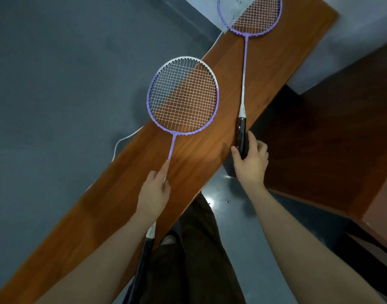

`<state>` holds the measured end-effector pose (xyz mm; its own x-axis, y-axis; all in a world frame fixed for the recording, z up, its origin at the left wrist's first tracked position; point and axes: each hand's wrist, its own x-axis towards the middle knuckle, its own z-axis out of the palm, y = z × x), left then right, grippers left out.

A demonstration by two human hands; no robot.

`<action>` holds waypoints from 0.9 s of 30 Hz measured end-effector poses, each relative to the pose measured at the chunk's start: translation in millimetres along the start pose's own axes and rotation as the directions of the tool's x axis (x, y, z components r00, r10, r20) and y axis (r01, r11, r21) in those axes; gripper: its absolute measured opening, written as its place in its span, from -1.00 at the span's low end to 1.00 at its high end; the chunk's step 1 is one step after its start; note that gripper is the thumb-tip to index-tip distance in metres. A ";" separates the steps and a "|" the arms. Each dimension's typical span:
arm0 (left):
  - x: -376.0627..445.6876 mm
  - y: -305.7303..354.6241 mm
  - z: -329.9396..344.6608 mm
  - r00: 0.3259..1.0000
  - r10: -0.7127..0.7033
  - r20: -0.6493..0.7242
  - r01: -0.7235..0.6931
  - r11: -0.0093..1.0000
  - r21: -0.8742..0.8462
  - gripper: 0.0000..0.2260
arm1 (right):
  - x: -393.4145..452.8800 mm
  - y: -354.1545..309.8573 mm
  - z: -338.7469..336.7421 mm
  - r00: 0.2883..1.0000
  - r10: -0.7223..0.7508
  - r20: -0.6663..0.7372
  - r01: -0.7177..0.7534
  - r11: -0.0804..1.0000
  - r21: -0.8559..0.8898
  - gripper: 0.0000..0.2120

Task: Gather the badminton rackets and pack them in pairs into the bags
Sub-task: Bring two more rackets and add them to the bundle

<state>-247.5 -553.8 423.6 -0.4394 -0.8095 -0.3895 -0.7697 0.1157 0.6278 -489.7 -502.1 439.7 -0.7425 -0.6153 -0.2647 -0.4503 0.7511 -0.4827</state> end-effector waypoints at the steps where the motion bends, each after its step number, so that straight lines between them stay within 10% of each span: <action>1: 5.4 4.5 0.0 1.000 0.012 -0.023 -0.013 1.000 -0.021 -0.48 | 7.2 0.8 0.6 0.999 0.031 0.030 -0.031 0.999 0.006 -0.41; 8: 42.6 41.1 -7.2 0.991 0.042 -0.127 -0.047 0.998 -0.037 -0.57 | 39.7 -3.0 13.2 0.971 0.111 0.211 -0.110 0.994 -0.019 -0.28; 27: -50.4 126.4 -92.5 0.900 0.253 -0.353 -0.288 0.956 -0.048 -0.63 | -108.7 -48.7 -98.9 0.993 -0.086 -0.079 0.108 0.933 0.344 -0.45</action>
<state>-279.7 -551.7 584.9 -0.4270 -0.9030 0.0466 -0.5875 0.3162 0.7448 -436.0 -448.2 574.5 -0.7378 -0.6569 -0.1553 -0.3298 0.5515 -0.7662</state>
